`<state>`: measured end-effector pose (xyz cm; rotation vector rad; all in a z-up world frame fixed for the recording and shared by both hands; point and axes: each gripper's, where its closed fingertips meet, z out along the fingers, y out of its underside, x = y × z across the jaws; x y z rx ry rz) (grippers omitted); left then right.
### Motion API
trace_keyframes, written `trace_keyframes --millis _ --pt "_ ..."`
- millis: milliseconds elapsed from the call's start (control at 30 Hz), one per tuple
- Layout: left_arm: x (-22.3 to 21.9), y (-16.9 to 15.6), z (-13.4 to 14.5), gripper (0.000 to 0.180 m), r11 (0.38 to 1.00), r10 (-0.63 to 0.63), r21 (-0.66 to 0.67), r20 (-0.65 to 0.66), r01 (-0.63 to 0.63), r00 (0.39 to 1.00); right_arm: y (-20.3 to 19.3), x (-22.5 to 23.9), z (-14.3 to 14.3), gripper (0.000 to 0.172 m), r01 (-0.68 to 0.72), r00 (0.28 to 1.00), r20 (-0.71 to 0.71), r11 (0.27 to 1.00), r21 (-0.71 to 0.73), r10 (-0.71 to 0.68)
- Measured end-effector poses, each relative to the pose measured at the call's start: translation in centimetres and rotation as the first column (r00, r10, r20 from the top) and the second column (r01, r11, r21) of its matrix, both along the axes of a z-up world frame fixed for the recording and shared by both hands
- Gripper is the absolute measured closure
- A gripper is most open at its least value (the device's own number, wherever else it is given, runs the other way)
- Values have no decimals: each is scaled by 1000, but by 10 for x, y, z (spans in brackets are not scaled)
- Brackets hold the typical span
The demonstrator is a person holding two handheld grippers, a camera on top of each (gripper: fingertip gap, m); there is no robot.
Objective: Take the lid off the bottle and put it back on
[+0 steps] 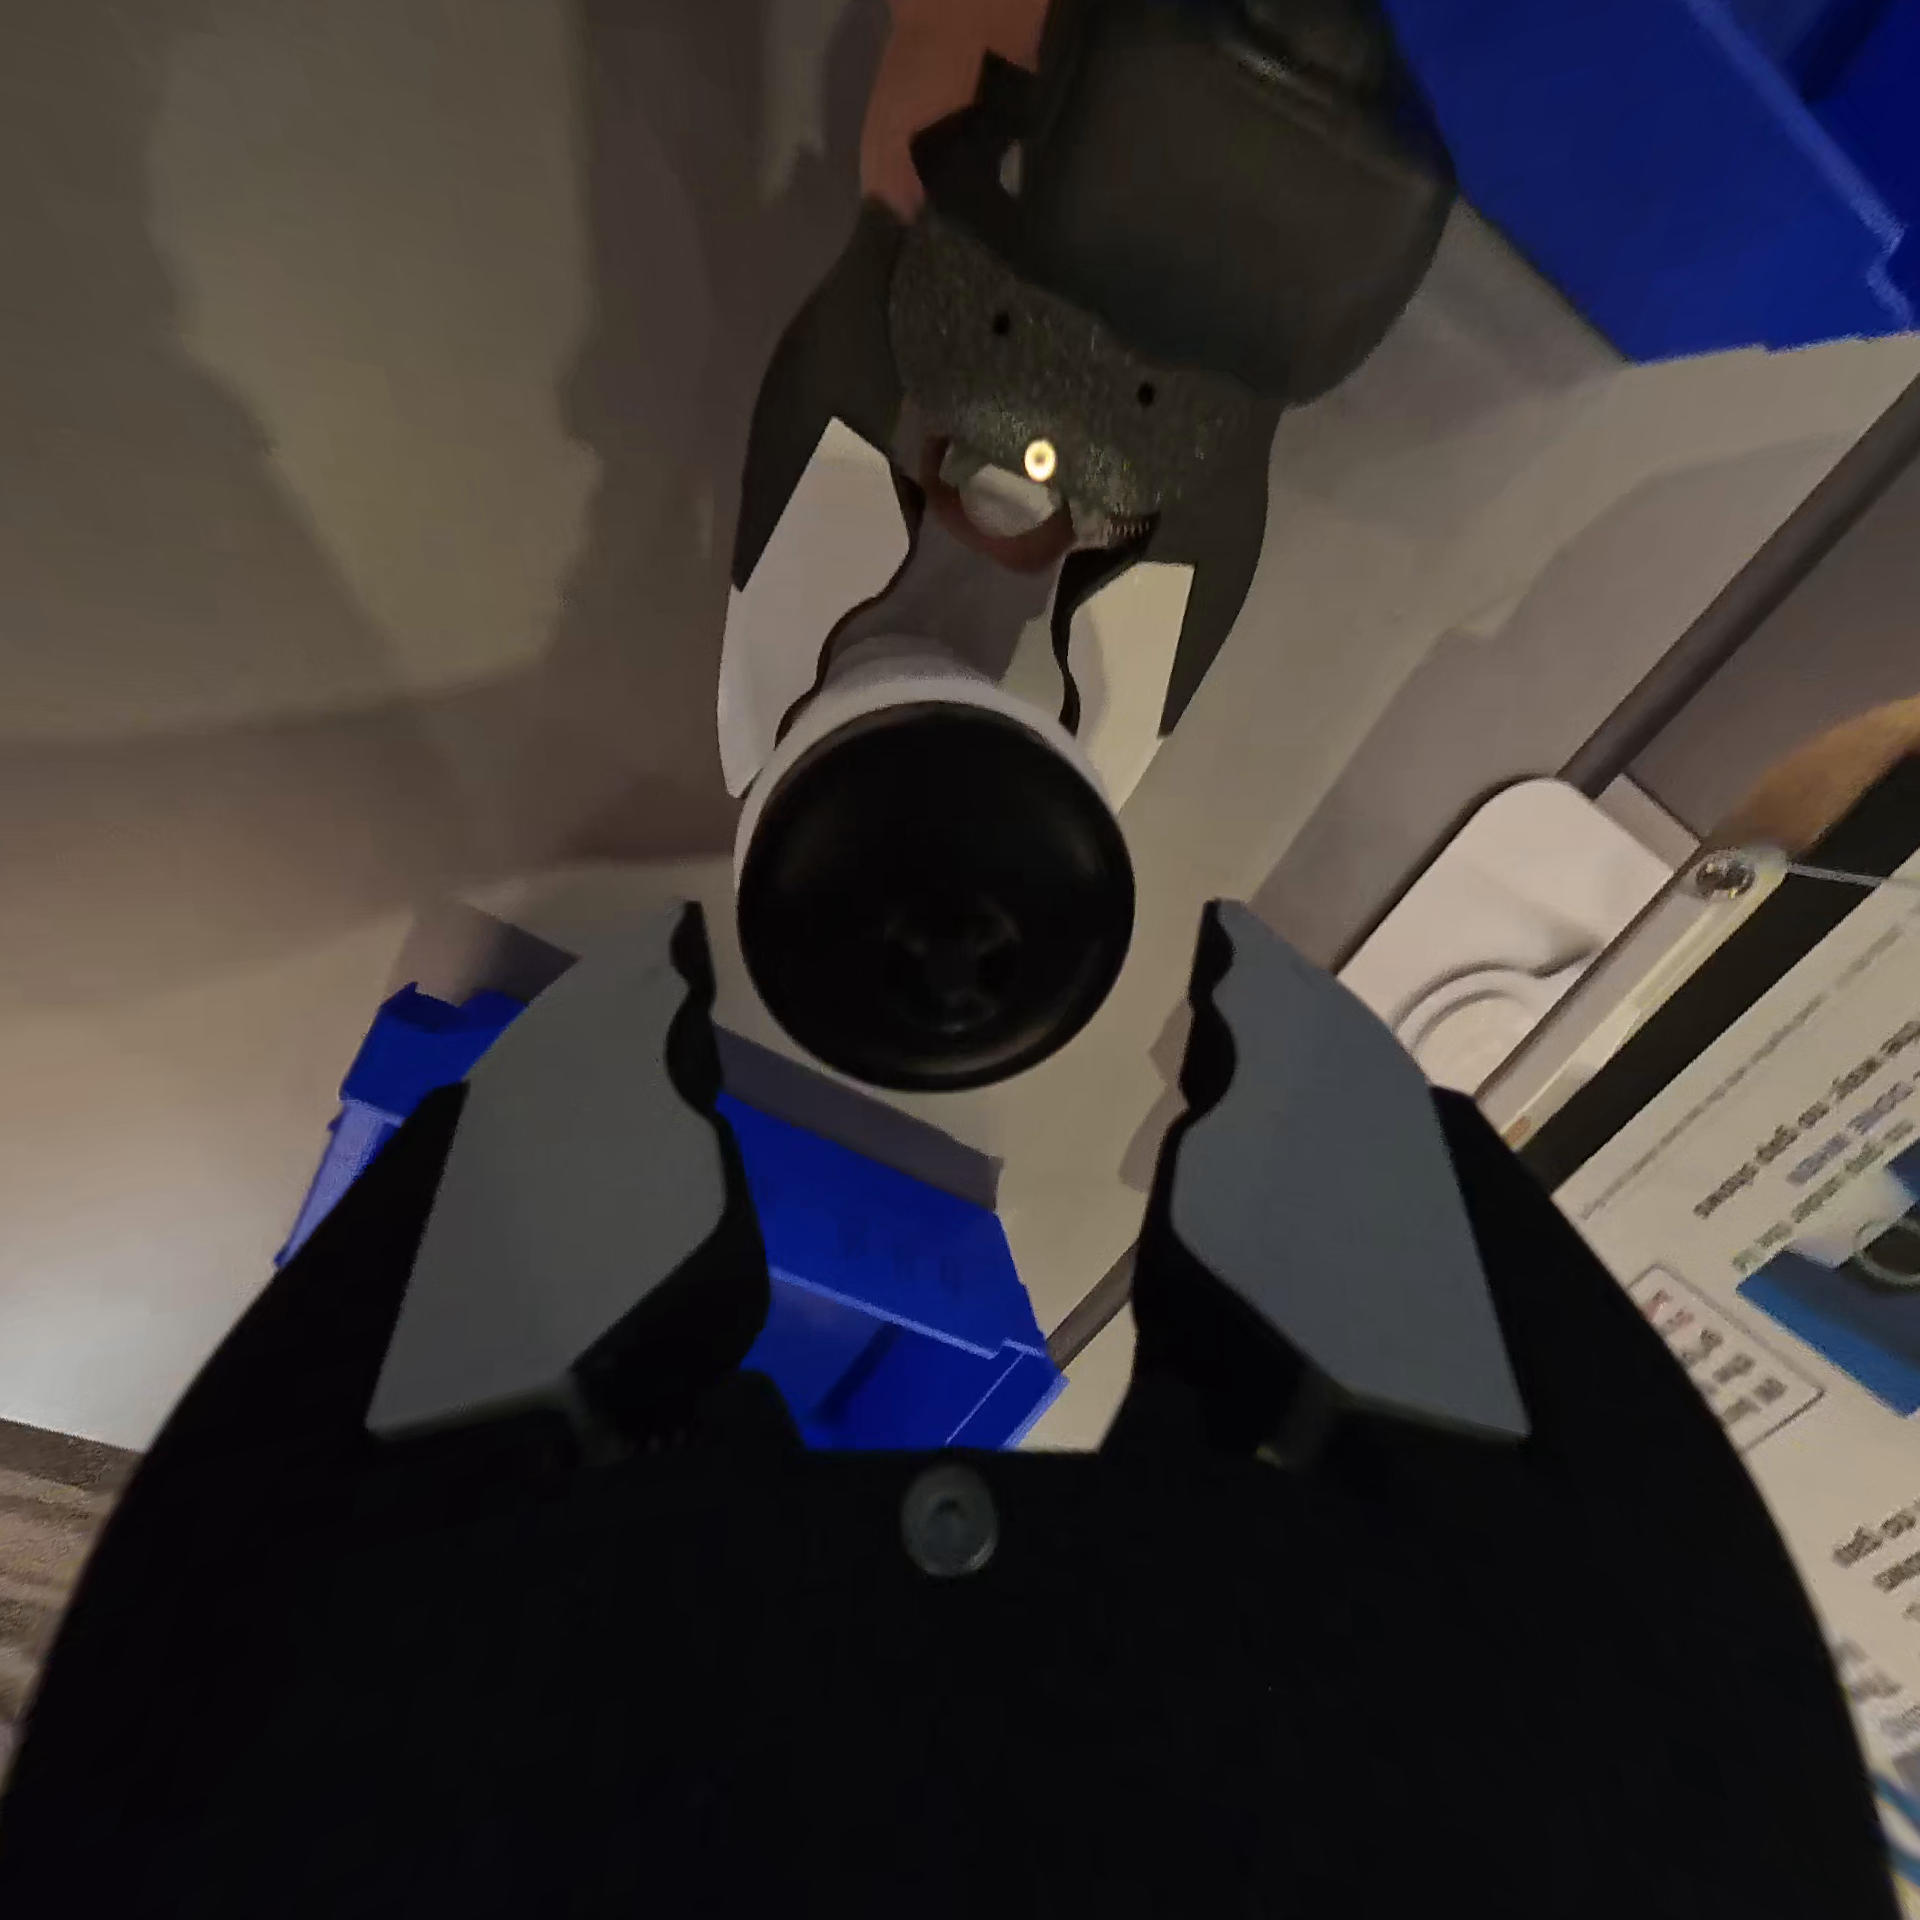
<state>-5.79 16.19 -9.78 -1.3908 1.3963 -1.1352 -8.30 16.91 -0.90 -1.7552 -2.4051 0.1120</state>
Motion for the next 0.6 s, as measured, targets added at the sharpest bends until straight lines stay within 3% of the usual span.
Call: trace_keyframes --millis 67,600 --pt "0 0 0 94 1000 -1 -5 2 1 1000 -3 -1 -3 99 -37 999 18 999 -30 37" --pt "4 -1 -2 94 999 52 -5 -20 -52 998 -4 6 -3 100 204 978 60 979 -23 -202"
